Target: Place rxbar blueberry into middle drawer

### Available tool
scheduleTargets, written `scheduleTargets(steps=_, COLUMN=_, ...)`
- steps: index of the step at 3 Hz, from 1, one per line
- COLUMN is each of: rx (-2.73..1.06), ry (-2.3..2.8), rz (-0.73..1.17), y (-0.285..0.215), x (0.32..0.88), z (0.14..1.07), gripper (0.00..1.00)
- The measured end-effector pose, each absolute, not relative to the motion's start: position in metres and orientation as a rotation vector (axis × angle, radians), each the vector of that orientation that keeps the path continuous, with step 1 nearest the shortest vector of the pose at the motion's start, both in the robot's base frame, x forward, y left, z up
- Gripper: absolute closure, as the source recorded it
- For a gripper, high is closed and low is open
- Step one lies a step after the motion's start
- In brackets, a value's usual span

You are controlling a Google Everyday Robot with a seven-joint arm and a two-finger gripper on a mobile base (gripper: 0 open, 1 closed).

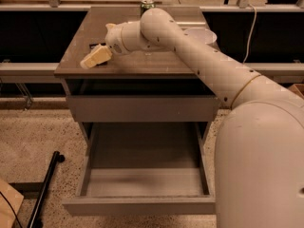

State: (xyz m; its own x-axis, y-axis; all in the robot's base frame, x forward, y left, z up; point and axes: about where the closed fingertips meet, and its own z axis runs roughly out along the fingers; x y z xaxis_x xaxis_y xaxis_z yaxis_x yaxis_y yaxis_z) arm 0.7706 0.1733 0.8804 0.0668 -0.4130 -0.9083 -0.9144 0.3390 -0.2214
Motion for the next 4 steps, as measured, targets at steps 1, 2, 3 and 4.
scheduleTargets(steps=1, rx=-1.194, ry=1.560, rz=0.601, y=0.180, x=0.789, z=0.862, gripper=0.00)
scheduleTargets(steps=2, rx=-1.147, ry=1.582, rz=0.613, y=0.182, x=0.806, z=0.846, gripper=0.00)
scheduleTargets(steps=3, rx=-1.112, ry=1.599, rz=0.630, y=0.184, x=0.815, z=0.832, gripper=0.27)
scheduleTargets(steps=4, rx=-1.104, ry=1.597, rz=0.636, y=0.185, x=0.816, z=0.829, gripper=0.49)
